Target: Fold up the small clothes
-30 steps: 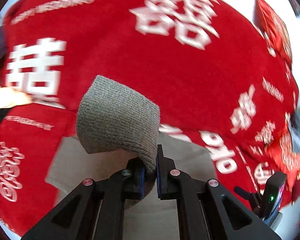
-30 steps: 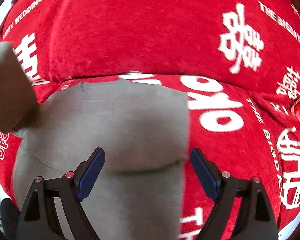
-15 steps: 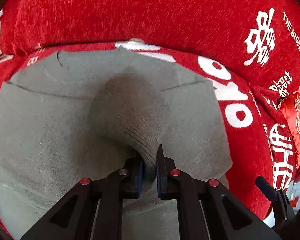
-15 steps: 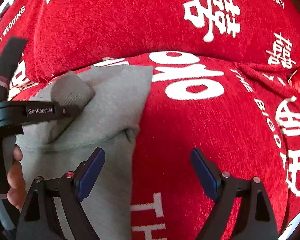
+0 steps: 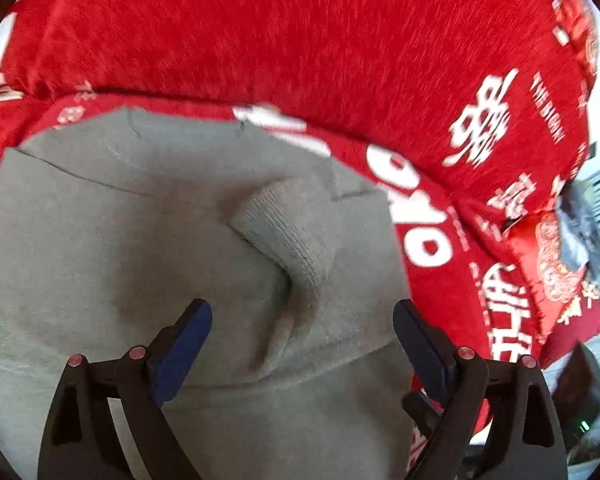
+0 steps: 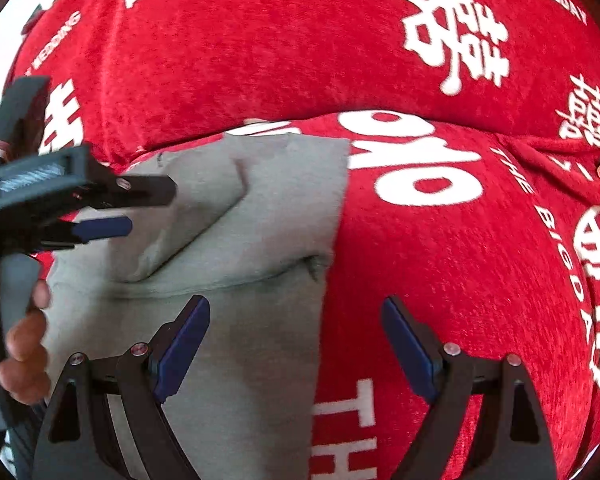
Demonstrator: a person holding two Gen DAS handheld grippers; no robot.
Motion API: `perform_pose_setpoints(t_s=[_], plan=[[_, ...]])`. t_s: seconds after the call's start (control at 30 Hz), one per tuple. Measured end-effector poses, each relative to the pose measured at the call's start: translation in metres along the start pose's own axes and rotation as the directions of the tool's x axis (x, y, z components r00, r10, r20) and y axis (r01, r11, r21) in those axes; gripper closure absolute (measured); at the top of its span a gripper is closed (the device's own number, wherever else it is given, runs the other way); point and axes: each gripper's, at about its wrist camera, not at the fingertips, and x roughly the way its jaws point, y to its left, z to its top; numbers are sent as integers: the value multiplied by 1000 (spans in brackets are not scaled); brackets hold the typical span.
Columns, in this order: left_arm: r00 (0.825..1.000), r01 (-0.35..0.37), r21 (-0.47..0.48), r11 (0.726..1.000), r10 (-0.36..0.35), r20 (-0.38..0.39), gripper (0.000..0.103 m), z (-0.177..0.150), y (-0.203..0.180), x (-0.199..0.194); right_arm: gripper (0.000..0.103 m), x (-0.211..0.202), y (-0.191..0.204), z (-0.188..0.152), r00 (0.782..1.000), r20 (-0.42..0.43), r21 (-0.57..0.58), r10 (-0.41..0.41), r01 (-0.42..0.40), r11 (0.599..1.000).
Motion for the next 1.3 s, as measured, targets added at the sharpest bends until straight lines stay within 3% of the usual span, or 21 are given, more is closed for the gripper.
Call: perform_pose_setpoints(t_s=[0.07,0.17,0.3,0.37,0.43,0.47,0.5,0.53,0.57,0.6,0.73,0.77,0.8,0.83,0.87,0.93,1.0,1.13,1.23,1.3], plan=[[998,8,-8,1000,-8,54,11,2,16,-22,13,0,6,4,1000,9,-17,5,-5,1000],[990,-82,-57,995,88,113,11,8,51,-40,13,8,19,20,1000,19,-6,24,-24,1000],[976,-167,-211,963,191,101,11,8,115,-46,13,33,55,54,999,-2,4,50,-50,999],[975,-186,-254,949,211,76,11,4,135,-40,13,53,77,65,999,-29,-31,26,-27,999],[974,-205,-259,944,223,41,11,-4,150,-33,14,84,100,75,996,-73,-94,-51,44,995],[974,-206,-238,949,222,42,11,-7,152,-31,22,94,105,77,992,-83,-114,-90,80,990],[972,-211,-203,956,227,56,11,-10,149,-31,49,102,105,77,988,-94,-128,-121,108,986],[969,-228,-151,962,239,59,11,-13,144,-31,62,111,97,77,980,-128,-120,-154,139,983],[967,-241,-117,964,249,58,11,-16,140,-30,65,111,87,76,981,-141,-75,-130,121,990],[963,-258,-71,963,263,61,11,-19,136,-28,65,103,66,73,990,-127,27,-55,59,998],[947,-317,50,947,313,70,11,-30,123,-25,60,69,3,54,996,-86,163,-32,46,986],[948,-312,65,948,307,81,11,-32,122,-28,55,60,-8,49,996,-79,180,-48,62,982],[949,-310,70,948,304,82,11,-32,122,-31,38,51,-18,44,991,-84,186,-106,120,975],[951,-303,74,950,296,90,11,-33,120,-35,32,45,-24,41,985,-84,187,-148,161,969],[952,-296,73,952,289,101,11,-33,117,-40,30,34,-31,37,980,-64,193,-190,199,961],[955,-282,65,957,273,120,11,-27,113,-46,30,17,-35,34,980,-37,208,-197,201,957],[958,-269,59,961,261,119,11,-20,110,-46,30,11,-26,39,983,-18,195,-185,185,963],[969,-243,79,967,239,64,11,-7,94,-23,30,25,38,53,994,-17,47,-105,106,993],[942,-334,117,935,333,31,11,-13,99,-4,30,53,87,47,994,-82,-123,-69,59,991],[934,-358,155,921,351,68,11,-23,109,-8,30,76,95,35,981,-135,-209,-137,107,972]])
